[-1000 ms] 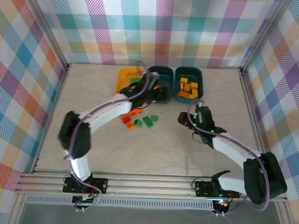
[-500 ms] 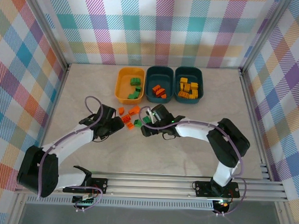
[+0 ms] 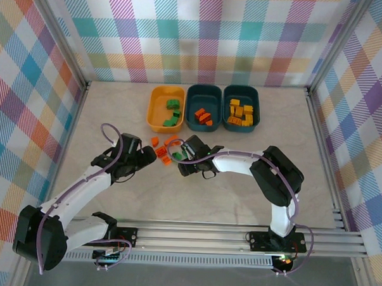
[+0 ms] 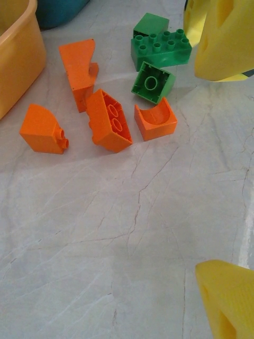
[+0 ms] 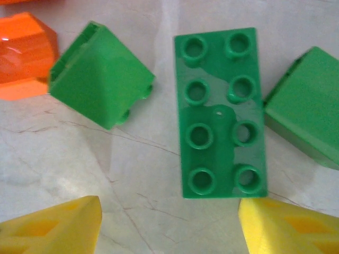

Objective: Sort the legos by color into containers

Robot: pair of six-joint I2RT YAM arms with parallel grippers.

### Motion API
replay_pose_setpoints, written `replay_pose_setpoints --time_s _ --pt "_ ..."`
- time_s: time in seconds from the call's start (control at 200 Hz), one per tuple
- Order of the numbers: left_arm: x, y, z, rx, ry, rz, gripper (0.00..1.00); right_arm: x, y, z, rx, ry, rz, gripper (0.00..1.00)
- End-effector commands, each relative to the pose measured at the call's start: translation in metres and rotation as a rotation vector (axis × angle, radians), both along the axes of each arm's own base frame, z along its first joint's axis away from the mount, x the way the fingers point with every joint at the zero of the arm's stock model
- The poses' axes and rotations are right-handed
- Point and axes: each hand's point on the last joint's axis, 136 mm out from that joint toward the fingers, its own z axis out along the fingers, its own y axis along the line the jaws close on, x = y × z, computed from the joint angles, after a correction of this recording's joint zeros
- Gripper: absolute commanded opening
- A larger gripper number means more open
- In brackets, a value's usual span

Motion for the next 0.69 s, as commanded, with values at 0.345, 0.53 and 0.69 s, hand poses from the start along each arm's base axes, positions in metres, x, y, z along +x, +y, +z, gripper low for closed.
replay_pose_setpoints --time_s 0.345,0.53,0.69 --pt "-0.014 0.002 -0.009 -0.014 0.04 -0.015 0.88 0.025 -0.012 -0.017 -0.145 -0.014 -0.083 0.73" --pt "-0.017 0.006 -0.005 -0.009 0.03 -0.006 0.88 0.036 0.0 -0.015 -0.134 -0.035 -0.077 0.69" --pt "-0.019 0.011 -0.002 0.005 0.017 0.004 0.88 0.042 0.01 -0.007 -0.114 -0.06 -0.035 0.64"
